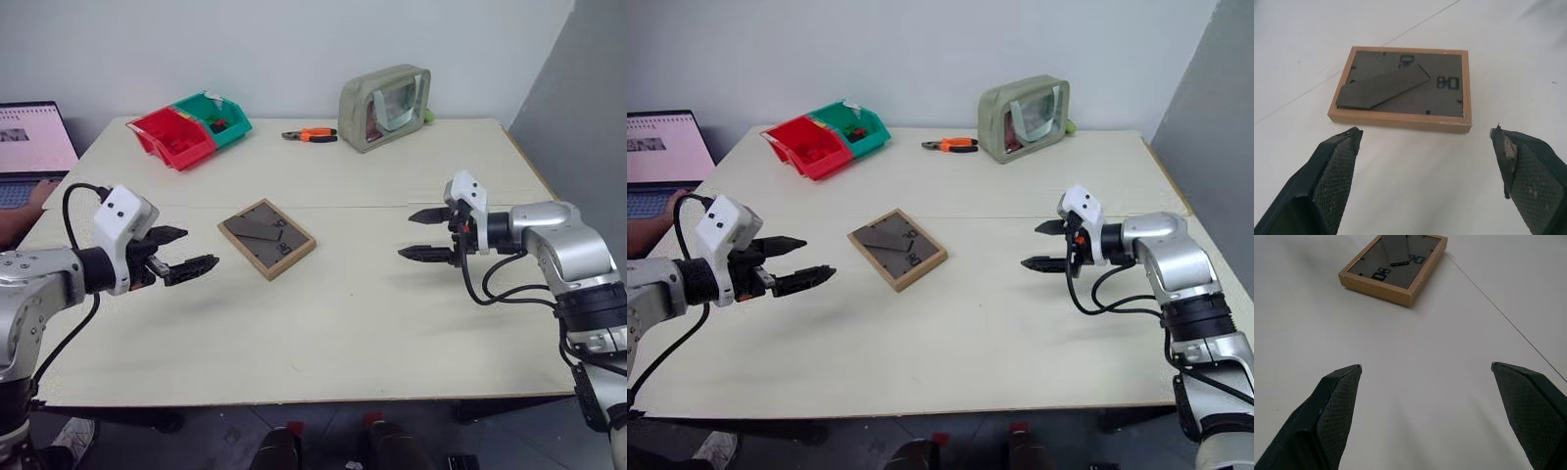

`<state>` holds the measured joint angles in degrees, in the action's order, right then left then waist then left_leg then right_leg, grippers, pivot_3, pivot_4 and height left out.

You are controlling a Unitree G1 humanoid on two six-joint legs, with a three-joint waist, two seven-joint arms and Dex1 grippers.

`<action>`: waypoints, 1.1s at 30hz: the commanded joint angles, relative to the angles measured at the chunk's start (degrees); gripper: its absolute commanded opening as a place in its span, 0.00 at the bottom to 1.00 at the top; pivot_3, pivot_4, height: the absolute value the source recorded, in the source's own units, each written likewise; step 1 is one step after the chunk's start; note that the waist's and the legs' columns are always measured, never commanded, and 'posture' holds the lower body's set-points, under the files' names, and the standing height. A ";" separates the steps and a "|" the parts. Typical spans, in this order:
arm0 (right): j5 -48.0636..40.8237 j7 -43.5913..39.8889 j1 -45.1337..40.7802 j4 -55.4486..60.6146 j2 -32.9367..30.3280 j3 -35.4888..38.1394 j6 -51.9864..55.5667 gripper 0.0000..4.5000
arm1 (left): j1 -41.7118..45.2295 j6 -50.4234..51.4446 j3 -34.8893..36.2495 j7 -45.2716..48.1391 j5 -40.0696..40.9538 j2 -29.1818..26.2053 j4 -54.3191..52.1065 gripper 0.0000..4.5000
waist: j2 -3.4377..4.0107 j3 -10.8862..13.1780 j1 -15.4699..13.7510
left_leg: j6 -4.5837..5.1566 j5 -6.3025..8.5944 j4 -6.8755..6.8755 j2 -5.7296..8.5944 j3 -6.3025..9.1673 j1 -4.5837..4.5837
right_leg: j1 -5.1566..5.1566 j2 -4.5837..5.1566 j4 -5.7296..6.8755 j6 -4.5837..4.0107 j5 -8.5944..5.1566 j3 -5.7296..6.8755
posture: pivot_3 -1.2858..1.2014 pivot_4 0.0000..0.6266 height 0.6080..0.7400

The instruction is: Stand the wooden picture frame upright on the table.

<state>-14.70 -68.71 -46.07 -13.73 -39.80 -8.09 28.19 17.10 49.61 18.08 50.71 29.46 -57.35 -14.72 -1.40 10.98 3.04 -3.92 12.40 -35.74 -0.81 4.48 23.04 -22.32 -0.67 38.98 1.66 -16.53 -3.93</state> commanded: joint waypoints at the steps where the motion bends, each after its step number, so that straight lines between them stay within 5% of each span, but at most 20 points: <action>1: -0.30 -0.23 -0.35 0.97 -0.04 1.05 -1.13 0.99 | 0.14 -0.99 0.01 0.47 0.45 -0.64 -1.45 1.00 | -0.01 0.01 0.03 | 0.00 0.00 0.00 0.00 -0.01 0.00 | -0.01 0.00 0.00 -0.10 0.06 -0.01 | 0.52 0.24 1.00; 33: 1.95 2.61 -2.61 -3.10 3.12 0.75 -4.55 0.99 | -1.06 -1.96 2.20 -5.10 -1.84 -0.28 0.42 1.00 | -0.01 0.01 0.08 | 0.00 0.00 0.00 0.00 0.00 0.00 | -0.02 0.00 0.03 -0.18 0.11 0.01 | 0.52 0.24 1.00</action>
<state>-13.93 -67.61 -46.71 -16.49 -37.31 -8.12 26.01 16.28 48.87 17.70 47.56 28.86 -57.57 -13.69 -1.40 10.99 3.12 -3.92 12.40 -35.75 -0.81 4.48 23.05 -22.33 -0.67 39.02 1.49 -16.43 -3.92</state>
